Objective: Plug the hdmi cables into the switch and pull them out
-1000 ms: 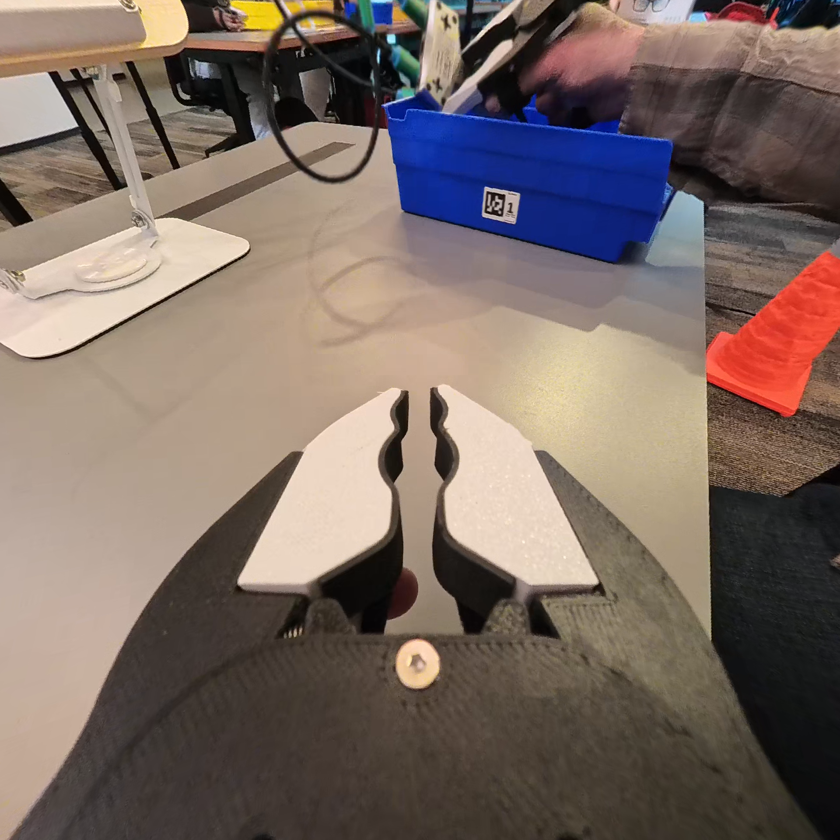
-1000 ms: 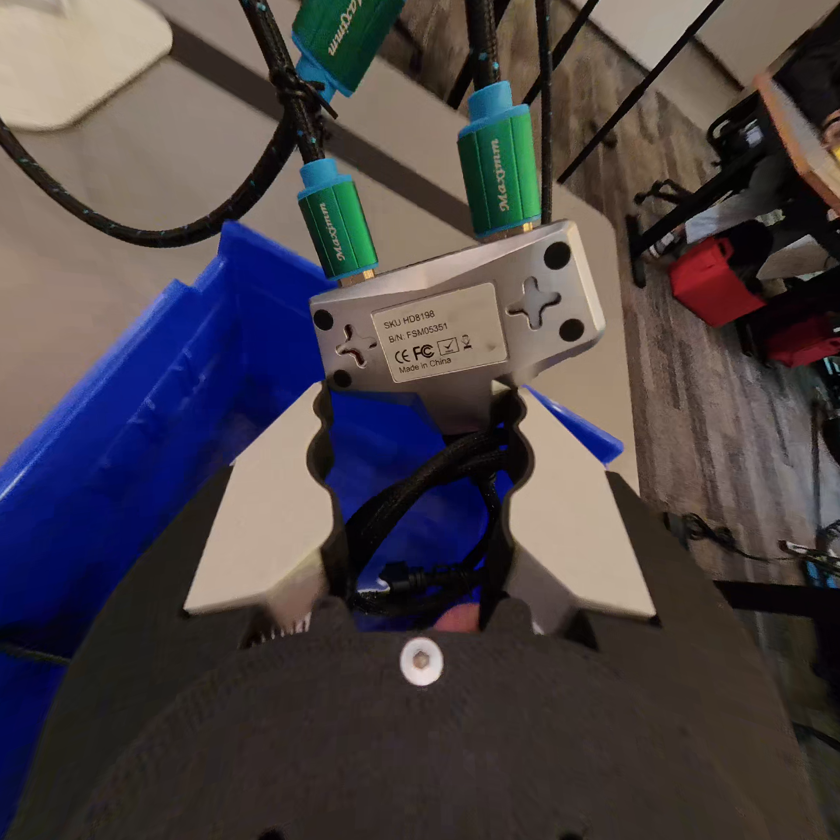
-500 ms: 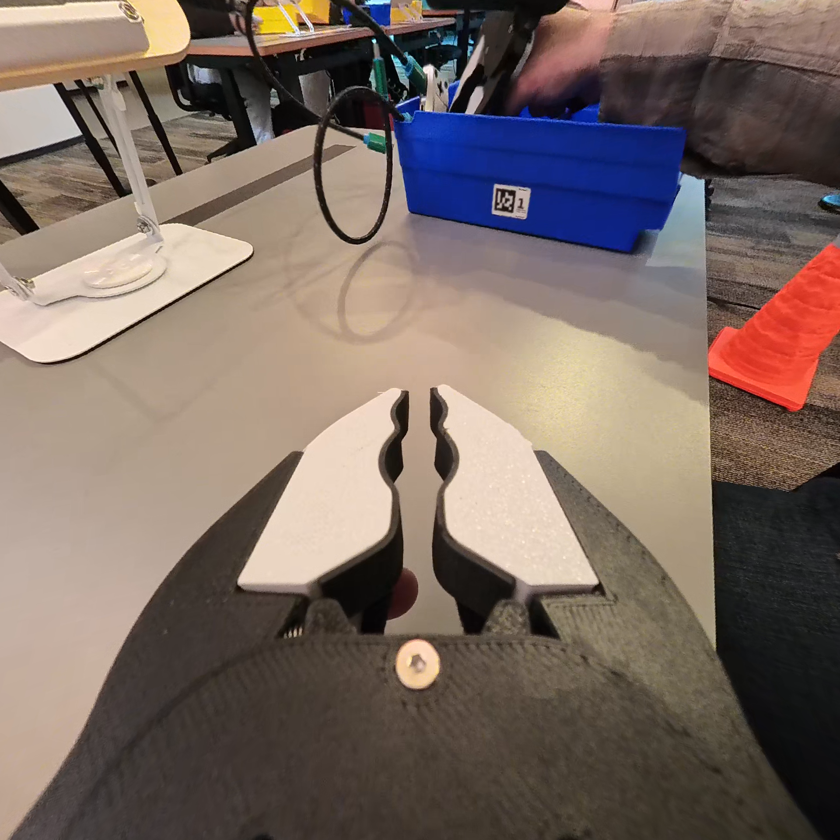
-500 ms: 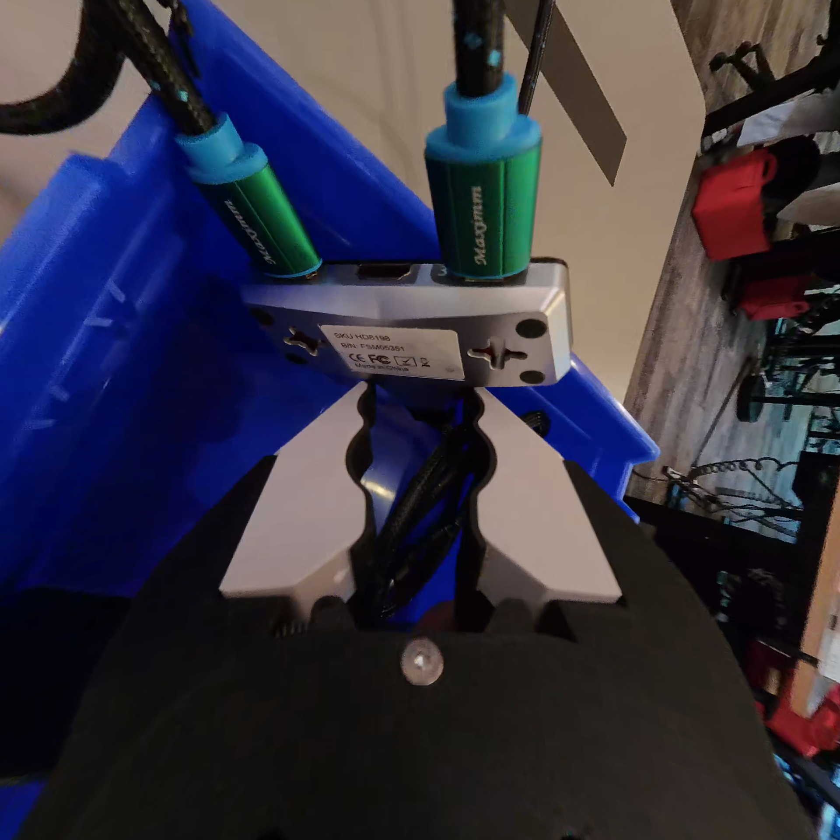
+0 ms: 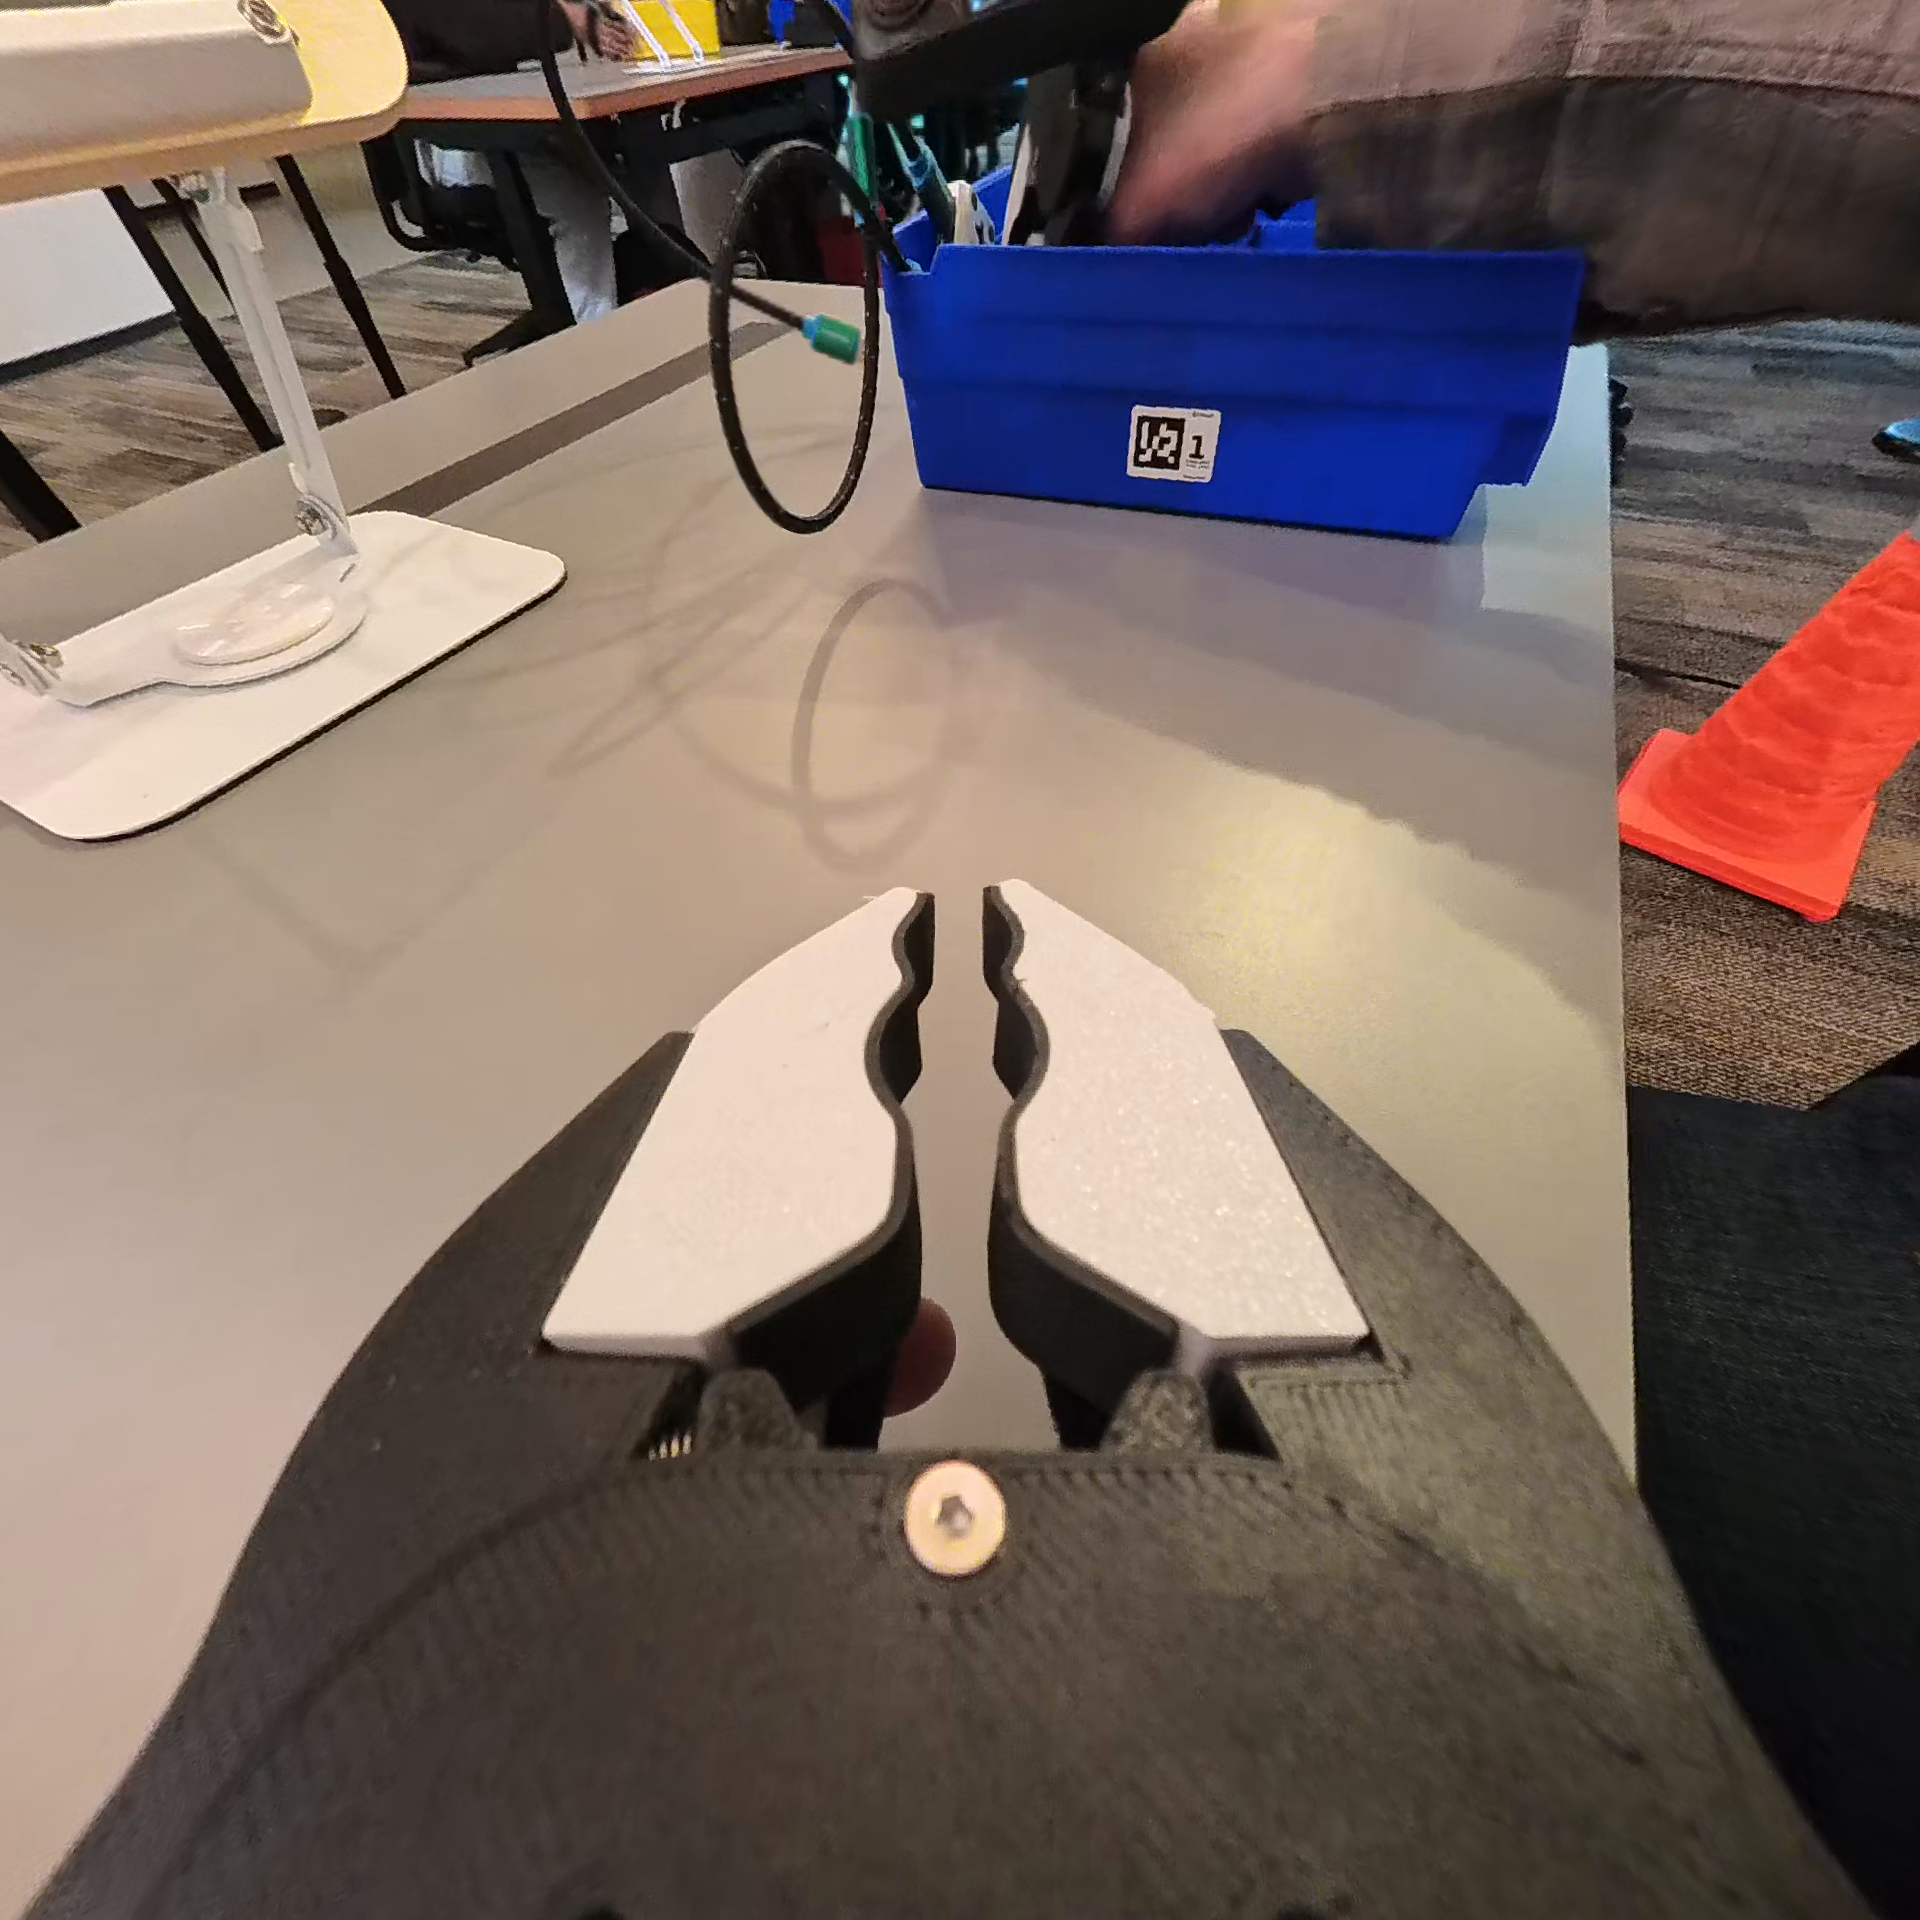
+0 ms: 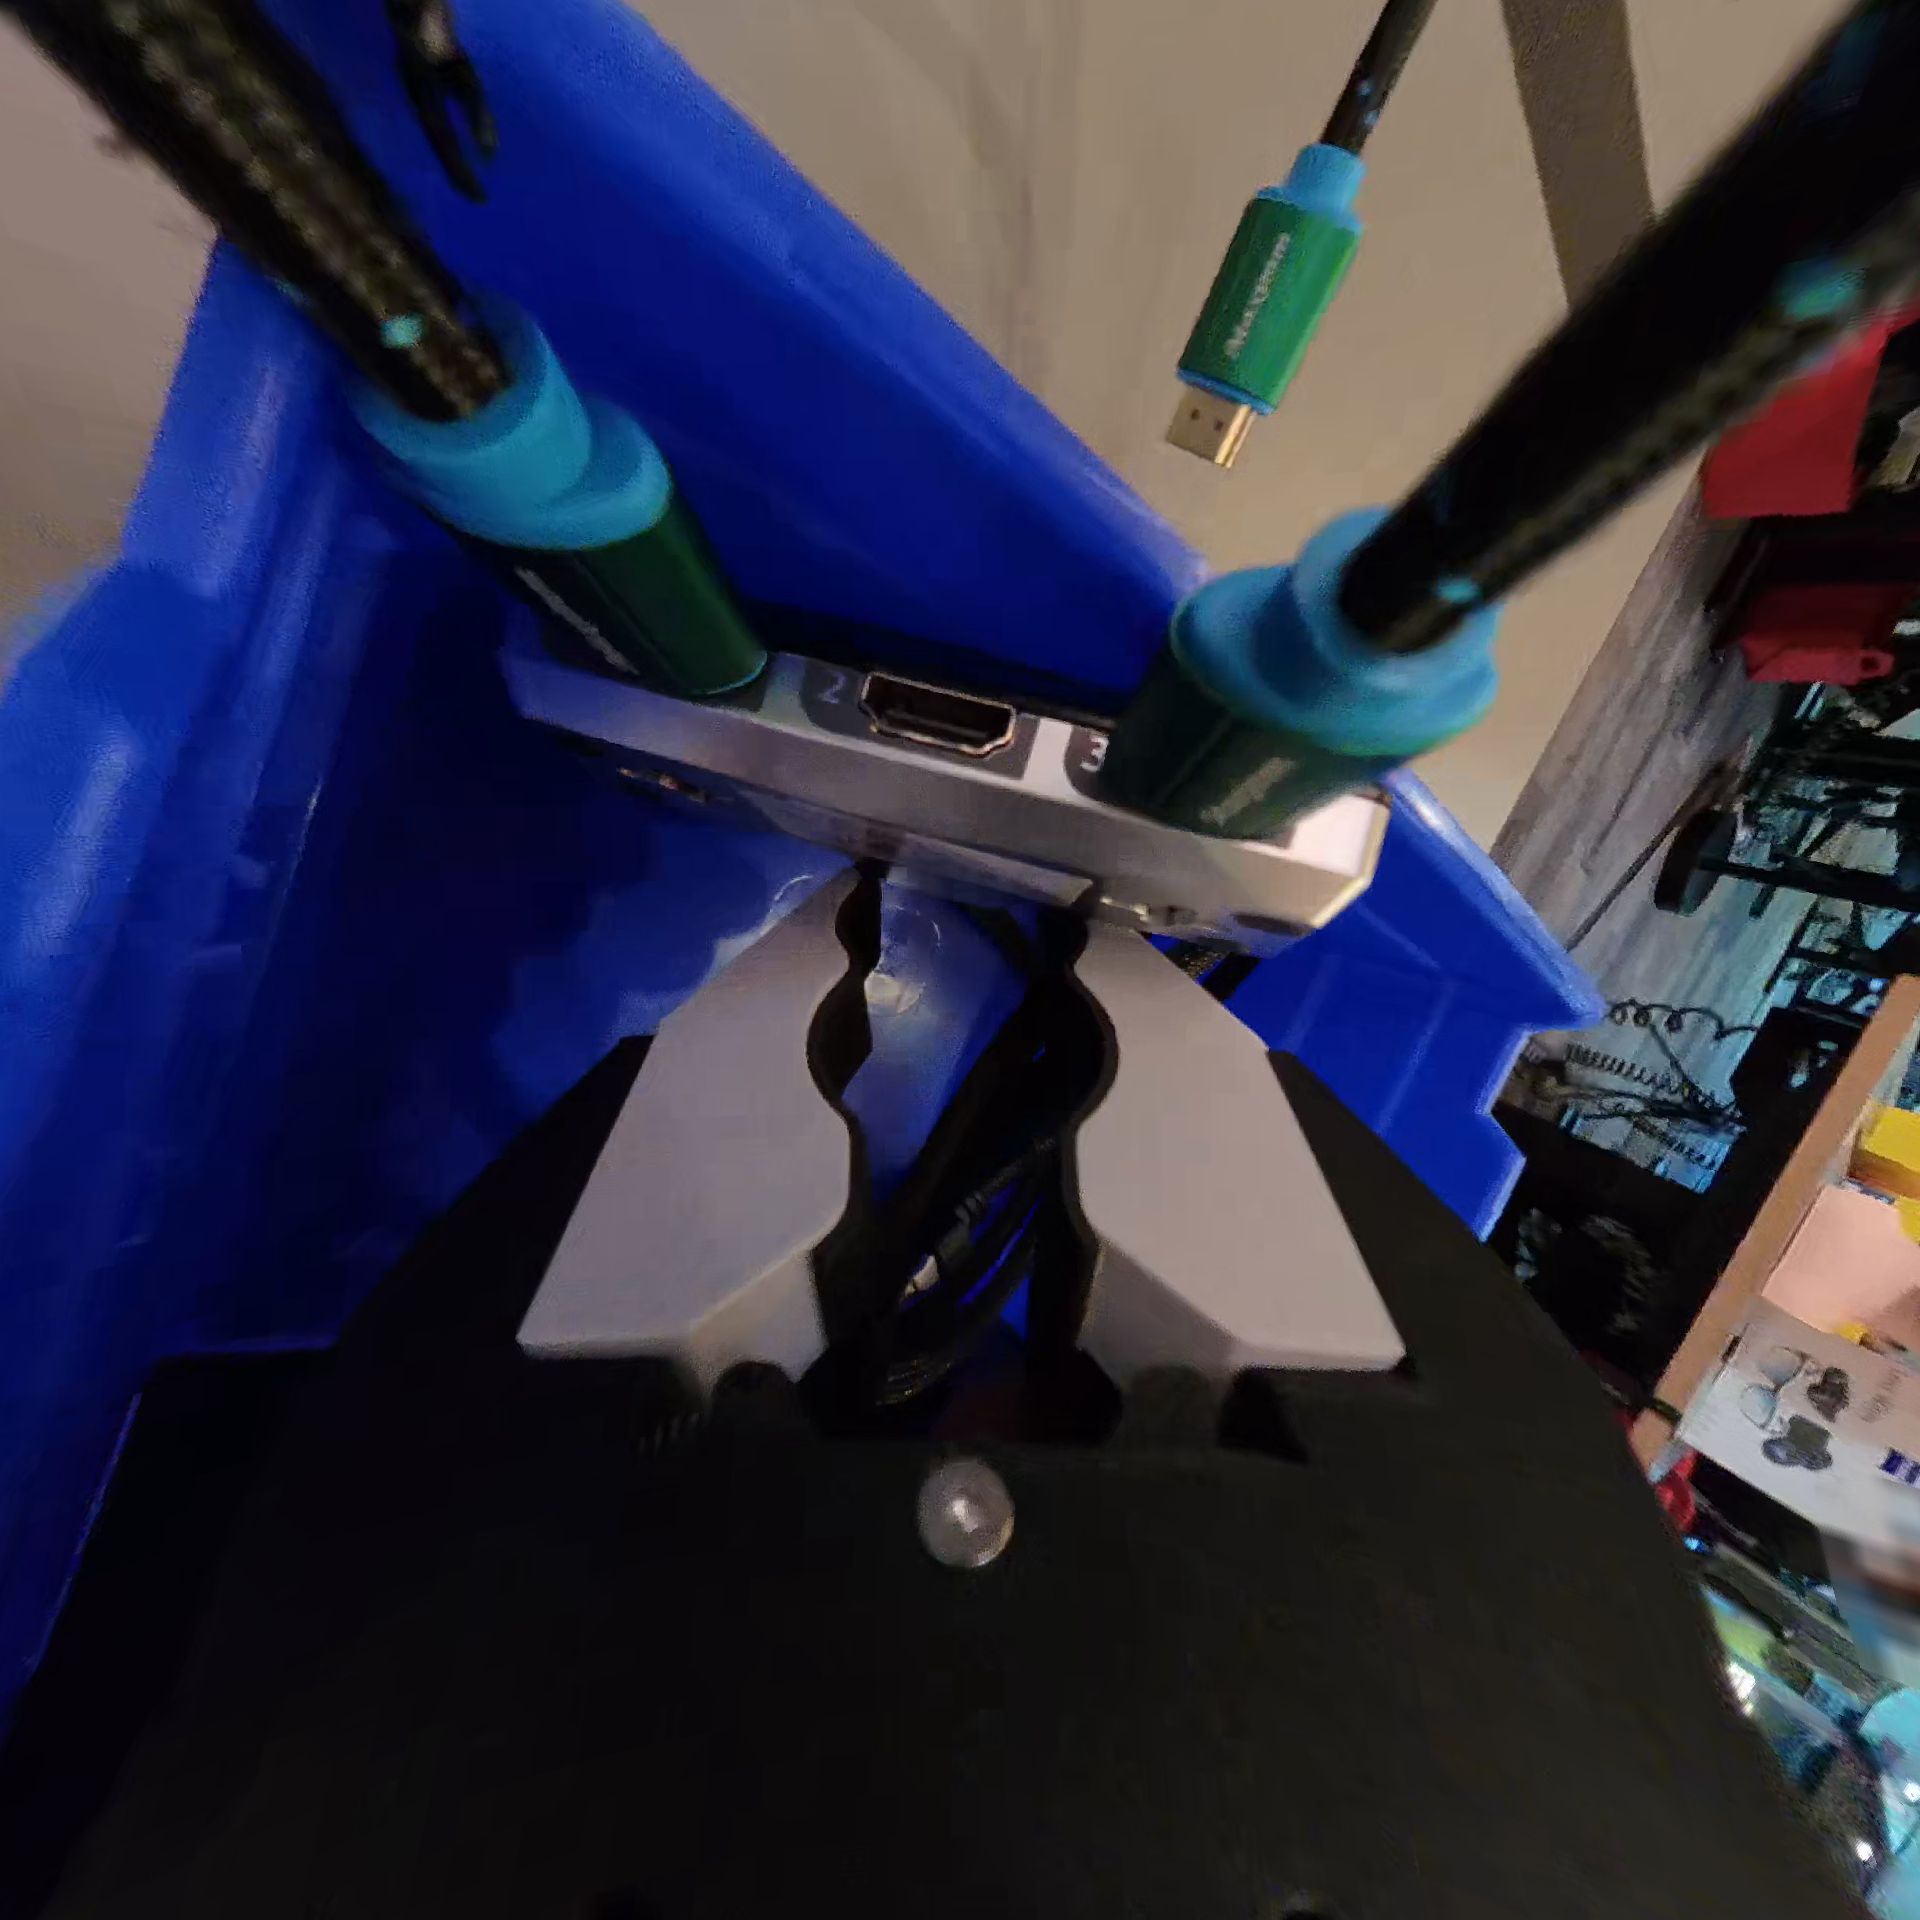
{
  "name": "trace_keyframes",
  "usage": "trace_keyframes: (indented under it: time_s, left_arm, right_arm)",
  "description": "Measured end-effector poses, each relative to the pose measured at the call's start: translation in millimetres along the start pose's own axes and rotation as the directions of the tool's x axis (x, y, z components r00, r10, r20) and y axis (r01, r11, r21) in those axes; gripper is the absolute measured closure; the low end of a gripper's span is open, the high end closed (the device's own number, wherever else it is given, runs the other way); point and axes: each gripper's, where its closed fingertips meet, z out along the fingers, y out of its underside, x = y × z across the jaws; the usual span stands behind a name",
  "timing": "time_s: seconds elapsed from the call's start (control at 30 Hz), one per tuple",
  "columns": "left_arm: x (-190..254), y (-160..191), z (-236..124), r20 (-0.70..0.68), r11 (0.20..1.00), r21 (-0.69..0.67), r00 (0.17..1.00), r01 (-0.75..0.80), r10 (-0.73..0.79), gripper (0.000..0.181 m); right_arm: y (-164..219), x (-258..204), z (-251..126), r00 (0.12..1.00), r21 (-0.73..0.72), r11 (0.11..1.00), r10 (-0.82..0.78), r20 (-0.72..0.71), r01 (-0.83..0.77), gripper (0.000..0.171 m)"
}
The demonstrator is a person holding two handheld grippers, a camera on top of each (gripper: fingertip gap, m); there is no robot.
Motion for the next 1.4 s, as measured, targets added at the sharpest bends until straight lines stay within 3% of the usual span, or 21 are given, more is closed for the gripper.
trace_keyframes:
  time_s: [0.27,0.37,0.43,0.57,0.8,1.03,1.27,1.4]
  left_arm:
    - [-3,-9,-7,0.011,1.0,0.017,1.0,-0.016,0.016,0.173]
    - [-5,-9,-8,0.011,1.0,0.017,1.0,-0.019,0.019,0.173]
    - [-6,-10,-8,0.01,1.0,0.019,1.0,-0.018,0.018,0.173]
    - [-7,-9,-8,0.009,1.0,0.015,1.0,-0.018,0.018,0.172]
    - [-3,-7,-4,0.001,1.0,0.005,1.0,-0.022,0.022,0.172]
    - [4,-8,-2,-0.003,0.999,-0.004,0.999,-0.054,0.054,0.172]
    - [15,-15,-6,-0.005,0.984,-0.033,0.985,-0.175,0.175,0.165]
    - [19,-24,-16,0.017,0.969,-0.042,0.97,-0.243,0.244,0.162]
  right_arm:
    - [-19,-16,5,0.984,-0.017,0.994,0.106,0.146,-0.105,0.149]
    - [-33,-27,-4,0.937,0.017,0.973,0.218,0.274,-0.232,0.123]
    - [-41,-28,-12,0.916,0.063,0.959,0.243,0.319,-0.277,0.12]
    - [-44,-24,-28,0.909,0.101,0.957,0.219,0.355,-0.271,0.118]
    - [-25,1,-54,0.956,0.154,0.977,0.102,0.276,-0.149,0.116]
    - [-16,7,-94,0.959,0.278,0.944,0.103,0.263,-0.178,0.122]
    - [-3,-48,-158,0.915,0.45,0.866,0.021,0.403,-0.218,0.124]
    - [7,-80,-176,0.902,0.511,0.824,0.0,0.433,-0.245,0.114]
